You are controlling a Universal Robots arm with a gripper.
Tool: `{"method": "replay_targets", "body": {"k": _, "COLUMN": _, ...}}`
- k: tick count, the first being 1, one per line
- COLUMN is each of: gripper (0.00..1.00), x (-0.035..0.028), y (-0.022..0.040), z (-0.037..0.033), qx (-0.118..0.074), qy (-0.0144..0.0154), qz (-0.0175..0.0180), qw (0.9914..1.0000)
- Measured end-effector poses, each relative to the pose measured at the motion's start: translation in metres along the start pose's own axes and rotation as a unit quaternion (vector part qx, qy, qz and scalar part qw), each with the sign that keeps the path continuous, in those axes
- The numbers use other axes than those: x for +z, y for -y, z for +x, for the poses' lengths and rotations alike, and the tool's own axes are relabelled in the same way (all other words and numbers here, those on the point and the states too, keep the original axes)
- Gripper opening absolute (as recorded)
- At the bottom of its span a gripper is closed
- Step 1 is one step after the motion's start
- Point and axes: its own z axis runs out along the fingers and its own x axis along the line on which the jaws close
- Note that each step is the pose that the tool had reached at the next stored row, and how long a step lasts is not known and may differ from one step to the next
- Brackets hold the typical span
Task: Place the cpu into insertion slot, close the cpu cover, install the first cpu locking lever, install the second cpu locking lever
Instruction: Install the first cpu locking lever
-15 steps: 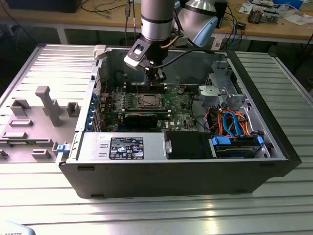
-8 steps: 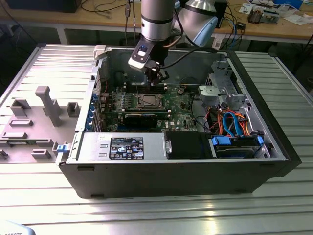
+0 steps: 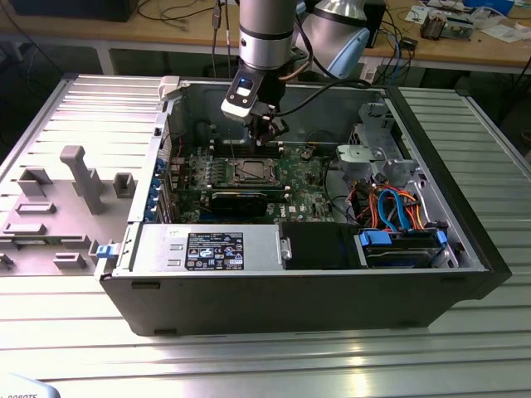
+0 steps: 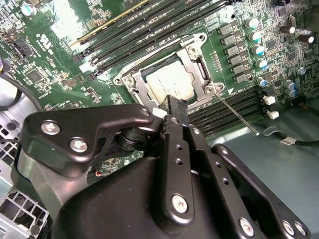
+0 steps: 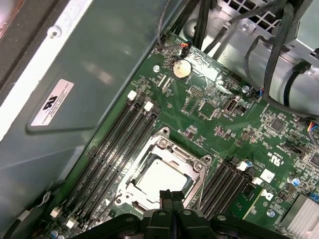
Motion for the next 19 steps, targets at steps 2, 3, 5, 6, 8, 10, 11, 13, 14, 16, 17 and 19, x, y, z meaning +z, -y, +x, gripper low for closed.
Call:
{"method": "replay_targets", "body": {"k": 2, "gripper": 0.11, "x": 0.0000, "y": 0.0000, "z": 0.0000, "qx": 0.000, "qy": 0.0000, "qz": 0.0000, "qw": 1.00000}}
{"method": "replay_targets", "body": {"k": 3, "gripper": 0.11, "x": 0.0000, "y": 0.0000, "z": 0.0000, "qx": 0.000, "qy": 0.0000, "qz": 0.0000, "qw": 1.00000}}
{"method": "replay_targets", "body": {"k": 5, "gripper": 0.11, "x": 0.0000, "y": 0.0000, "z": 0.0000, "qx": -0.007, "qy": 0.0000, "qz": 0.0000, "qw": 0.99998}}
{"method": "replay_targets", "body": {"k": 6, "gripper": 0.11, "x": 0.0000, "y": 0.0000, "z": 0.0000, "qx": -0.012, "qy": 0.0000, "qz": 0.0000, "qw": 0.99993}}
{"method": "replay_targets", "body": {"k": 8, "gripper": 0.11, "x": 0.0000, "y": 0.0000, "z": 0.0000, "qx": -0.027, "qy": 0.0001, "qz": 0.0001, "qw": 0.99962}}
{"method": "replay_targets", "body": {"k": 10, "gripper": 0.11, "x": 0.0000, "y": 0.0000, "z": 0.0000, "qx": -0.045, "qy": 0.0001, "qz": 0.0001, "qw": 0.99897}}
{"method": "replay_targets", "body": {"k": 11, "gripper": 0.11, "x": 0.0000, "y": 0.0000, "z": 0.0000, "qx": -0.056, "qy": 0.0001, "qz": 0.0001, "qw": 0.99844}}
{"method": "replay_targets", "body": {"k": 13, "gripper": 0.11, "x": 0.0000, "y": 0.0000, "z": 0.0000, "qx": -0.070, "qy": 0.0002, "qz": 0.0002, "qw": 0.99758}}
{"method": "replay_targets", "body": {"k": 14, "gripper": 0.11, "x": 0.0000, "y": 0.0000, "z": 0.0000, "qx": -0.076, "qy": 0.0001, "qz": 0.0002, "qw": 0.99714}}
{"method": "replay_targets", "body": {"k": 16, "gripper": 0.11, "x": 0.0000, "y": 0.0000, "z": 0.0000, "qx": -0.085, "qy": 0.0001, "qz": 0.0002, "qw": 0.99635}}
{"method": "replay_targets", "body": {"k": 17, "gripper": 0.11, "x": 0.0000, "y": 0.0000, "z": 0.0000, "qx": -0.087, "qy": 0.0002, "qz": 0.0003, "qw": 0.99618}}
{"method": "replay_targets", "body": {"k": 19, "gripper": 0.11, "x": 0.0000, "y": 0.0000, "z": 0.0000, "qx": -0.089, "qy": 0.0002, "qz": 0.0002, "qw": 0.99604}}
